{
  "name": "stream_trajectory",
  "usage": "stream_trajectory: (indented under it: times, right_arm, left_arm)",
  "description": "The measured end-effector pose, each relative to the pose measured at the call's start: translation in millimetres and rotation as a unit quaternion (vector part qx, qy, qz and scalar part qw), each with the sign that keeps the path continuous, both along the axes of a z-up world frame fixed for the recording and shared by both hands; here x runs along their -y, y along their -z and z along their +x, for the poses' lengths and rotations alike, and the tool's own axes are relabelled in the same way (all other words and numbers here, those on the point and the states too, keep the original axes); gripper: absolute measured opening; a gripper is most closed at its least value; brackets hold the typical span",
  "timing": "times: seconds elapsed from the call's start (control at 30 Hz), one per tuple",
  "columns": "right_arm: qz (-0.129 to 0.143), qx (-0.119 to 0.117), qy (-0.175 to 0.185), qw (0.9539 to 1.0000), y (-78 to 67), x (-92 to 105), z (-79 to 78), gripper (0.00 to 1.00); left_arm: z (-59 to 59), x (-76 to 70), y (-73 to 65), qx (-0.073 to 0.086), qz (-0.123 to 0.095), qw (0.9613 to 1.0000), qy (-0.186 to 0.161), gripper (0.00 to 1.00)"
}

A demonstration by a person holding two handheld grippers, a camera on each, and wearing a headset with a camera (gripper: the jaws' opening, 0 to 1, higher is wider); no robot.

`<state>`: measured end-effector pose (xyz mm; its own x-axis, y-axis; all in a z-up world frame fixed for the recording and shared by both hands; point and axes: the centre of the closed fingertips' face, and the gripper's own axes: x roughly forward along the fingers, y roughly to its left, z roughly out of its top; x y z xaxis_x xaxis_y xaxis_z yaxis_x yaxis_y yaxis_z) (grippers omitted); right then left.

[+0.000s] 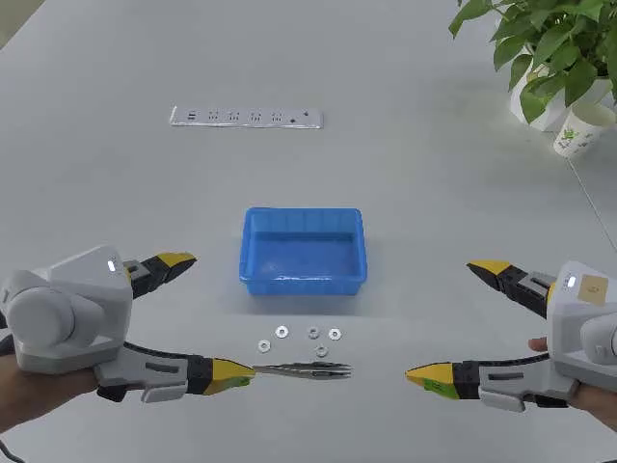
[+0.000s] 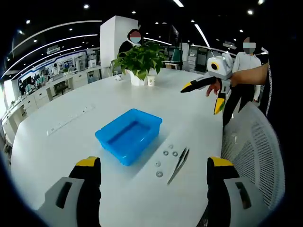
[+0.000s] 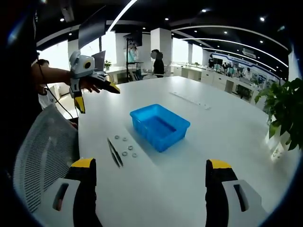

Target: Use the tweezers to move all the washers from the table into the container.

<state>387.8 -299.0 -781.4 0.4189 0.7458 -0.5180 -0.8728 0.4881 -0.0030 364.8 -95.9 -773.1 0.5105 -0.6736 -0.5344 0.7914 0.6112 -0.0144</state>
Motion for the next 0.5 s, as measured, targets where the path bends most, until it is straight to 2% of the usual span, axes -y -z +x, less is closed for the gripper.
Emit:
stream_trajectory:
  times: [0.5]
  right_arm:
    - [0.0, 0.0, -0.001, 1.0, -0.5, -0.8, -0.8, 0.97]
  left_arm:
    - [-0.2, -0.6, -1.0, 0.001, 0.001, 1.0, 0.0, 0.99]
